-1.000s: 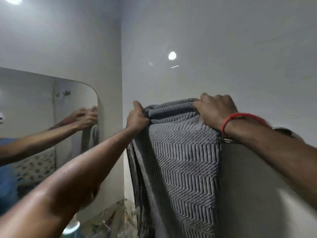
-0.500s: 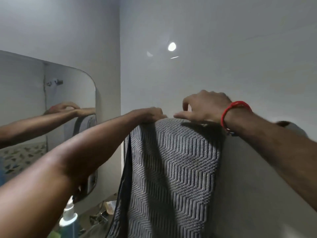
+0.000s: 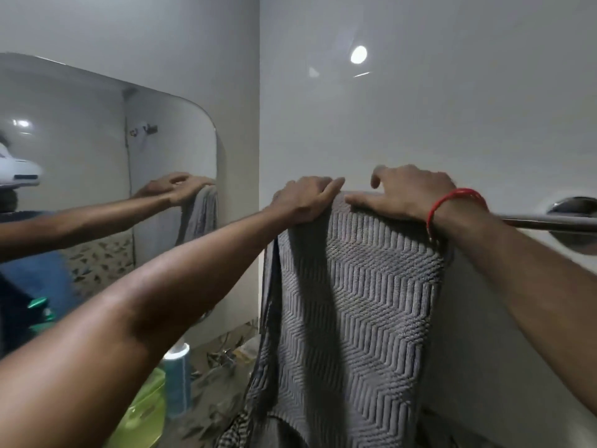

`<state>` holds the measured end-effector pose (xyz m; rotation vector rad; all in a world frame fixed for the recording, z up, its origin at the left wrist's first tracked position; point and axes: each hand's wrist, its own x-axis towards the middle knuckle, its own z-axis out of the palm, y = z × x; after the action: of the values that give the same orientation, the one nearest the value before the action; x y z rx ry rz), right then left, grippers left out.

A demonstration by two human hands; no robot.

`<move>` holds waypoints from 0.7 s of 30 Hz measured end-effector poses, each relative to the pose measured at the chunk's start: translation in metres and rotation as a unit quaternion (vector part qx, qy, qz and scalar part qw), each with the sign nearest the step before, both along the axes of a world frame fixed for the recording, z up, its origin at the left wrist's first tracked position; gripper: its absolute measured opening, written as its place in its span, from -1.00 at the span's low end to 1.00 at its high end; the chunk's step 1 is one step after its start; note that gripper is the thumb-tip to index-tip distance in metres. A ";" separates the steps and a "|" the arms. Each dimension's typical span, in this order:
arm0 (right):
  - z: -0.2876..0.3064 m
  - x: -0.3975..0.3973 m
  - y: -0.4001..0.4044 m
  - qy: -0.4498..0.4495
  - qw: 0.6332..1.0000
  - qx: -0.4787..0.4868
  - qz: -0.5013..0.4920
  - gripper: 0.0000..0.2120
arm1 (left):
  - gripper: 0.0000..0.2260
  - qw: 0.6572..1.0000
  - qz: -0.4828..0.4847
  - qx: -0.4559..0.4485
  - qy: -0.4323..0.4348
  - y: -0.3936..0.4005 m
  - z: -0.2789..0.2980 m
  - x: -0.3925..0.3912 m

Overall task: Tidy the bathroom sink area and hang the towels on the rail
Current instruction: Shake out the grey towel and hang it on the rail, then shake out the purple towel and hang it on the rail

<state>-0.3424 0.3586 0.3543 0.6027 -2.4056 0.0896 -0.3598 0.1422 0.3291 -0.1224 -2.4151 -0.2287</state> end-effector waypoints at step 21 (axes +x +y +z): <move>-0.179 0.174 -0.250 0.075 0.795 -0.244 0.551 -0.57 | -0.70 0.847 0.503 -0.064 0.157 -0.124 -0.194 0.354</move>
<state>-0.1683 0.1090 0.1748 1.5725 -1.4658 1.0605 -0.0060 0.0186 0.1354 0.9563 -1.8611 0.4097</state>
